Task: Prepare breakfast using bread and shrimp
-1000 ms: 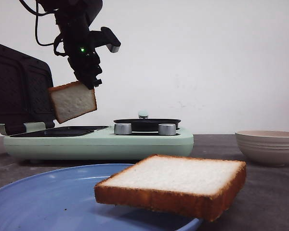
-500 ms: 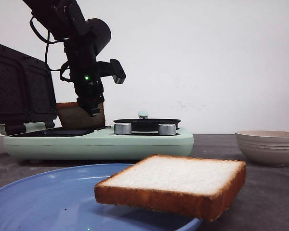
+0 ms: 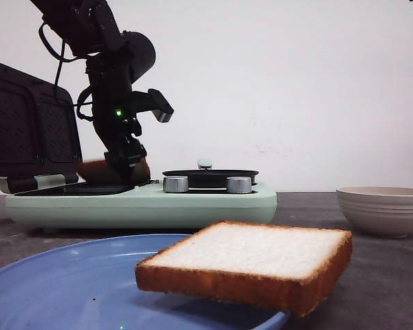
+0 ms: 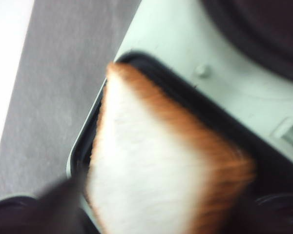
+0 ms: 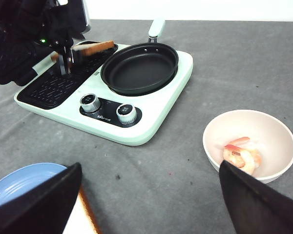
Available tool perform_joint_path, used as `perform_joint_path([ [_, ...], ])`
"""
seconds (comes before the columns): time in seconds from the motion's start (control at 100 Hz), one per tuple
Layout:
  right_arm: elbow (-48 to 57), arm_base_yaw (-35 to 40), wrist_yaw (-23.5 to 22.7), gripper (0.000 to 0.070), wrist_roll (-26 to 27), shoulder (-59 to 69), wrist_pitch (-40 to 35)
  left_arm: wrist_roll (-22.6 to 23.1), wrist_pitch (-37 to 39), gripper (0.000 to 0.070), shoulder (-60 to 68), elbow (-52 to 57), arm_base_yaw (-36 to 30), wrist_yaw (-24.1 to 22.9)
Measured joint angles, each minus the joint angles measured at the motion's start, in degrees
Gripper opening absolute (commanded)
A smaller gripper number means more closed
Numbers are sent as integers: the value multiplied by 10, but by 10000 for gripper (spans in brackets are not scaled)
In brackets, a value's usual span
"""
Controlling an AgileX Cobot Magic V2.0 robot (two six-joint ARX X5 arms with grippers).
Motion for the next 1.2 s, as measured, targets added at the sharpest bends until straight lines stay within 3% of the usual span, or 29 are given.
perform_joint_path([
  [0.19,0,0,0,565,0,0,0,-22,2,654,-21,0,1,2],
  [0.24,0,0,0,565,0,0,0,-30,2,693,-34,0,1,4],
  [0.6,0,0,-1,565,5,0,0,-102,-14,700,-97,0,25,67],
  [0.66,0,0,-1,565,7,0,-2,-123,-25,565,-101,0,31,67],
  [0.76,0,0,-1,564,12,0,-11,-181,-43,120,-122,0,42,68],
  [0.8,0,0,-1,548,16,0,-12,-207,-54,23,-137,0,46,73],
  [0.96,0,0,-6,543,26,12,-8,-273,-80,25,-227,0,57,104],
  [1.201,0,2,-69,543,58,110,2,-335,-112,14,-371,0,71,154],
])
